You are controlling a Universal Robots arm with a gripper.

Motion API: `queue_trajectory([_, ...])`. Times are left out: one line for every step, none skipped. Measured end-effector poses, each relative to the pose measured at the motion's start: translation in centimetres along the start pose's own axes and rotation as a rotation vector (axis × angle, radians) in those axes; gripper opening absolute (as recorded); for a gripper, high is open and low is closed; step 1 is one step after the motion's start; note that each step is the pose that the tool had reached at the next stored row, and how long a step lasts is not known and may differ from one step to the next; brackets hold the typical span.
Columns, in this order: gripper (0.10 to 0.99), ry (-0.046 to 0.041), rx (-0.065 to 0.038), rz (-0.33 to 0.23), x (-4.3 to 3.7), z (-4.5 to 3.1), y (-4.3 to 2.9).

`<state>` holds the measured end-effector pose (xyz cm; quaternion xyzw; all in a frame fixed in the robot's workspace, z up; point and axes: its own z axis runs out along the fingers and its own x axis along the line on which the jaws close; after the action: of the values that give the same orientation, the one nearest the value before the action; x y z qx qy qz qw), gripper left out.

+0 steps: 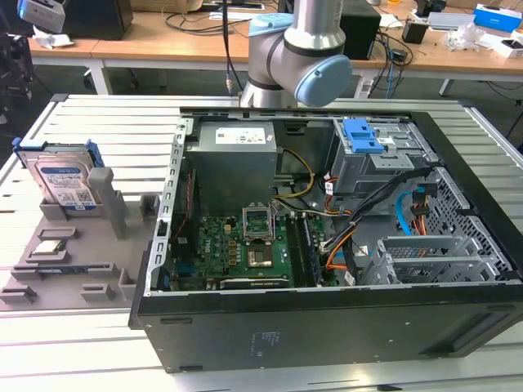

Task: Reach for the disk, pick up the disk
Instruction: 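Pick up the disk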

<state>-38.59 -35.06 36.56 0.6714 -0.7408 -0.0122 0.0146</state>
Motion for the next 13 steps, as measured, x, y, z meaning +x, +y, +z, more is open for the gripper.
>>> queue_trajectory([0.482, 0.0001, 0.0, 0.0, -0.03, 0.0, -0.06])
queue_trajectory([0.482, 0.0001, 0.0, 0.0, -0.07, 0.01, -0.15])
queue_trajectory([0.482, 0.0002, 0.0, 0.0, -0.12, 0.06, -0.3])
queue_trajectory([0.482, 0.0003, 0.0, 0.0, -0.14, 0.1, -0.4])
queue_trajectory([0.482, 0.0004, 0.0, 0.0, -0.17, 0.16, -0.47])
queue_trajectory([0.482, 0.0007, 0.0, 0.0, -0.19, 0.27, -0.51])
queue_trajectory([0.482, 0.0009, 0.0, 0.0, -0.19, 0.35, -0.53])
queue_trajectory([0.482, 0.0011, -0.001, 0.0, -0.2, 0.46, -0.57])
queue_trajectory([0.482, 0.0011, -0.001, 0.0, -0.2, 0.55, -0.58])
queue_trajectory([0.482, 0.001, -0.001, 0.0, -0.2, 0.6, -0.59])
queue_trajectory([0.482, 0.0011, -0.001, 0.0, -0.2, 0.65, -0.61])
queue_trajectory([0.482, 0.0011, -0.001, 0.0, -0.2, 0.71, -0.62])
queue_trajectory([0.482, 0.001, -0.001, 0.0, -0.2, 0.76, -0.63])
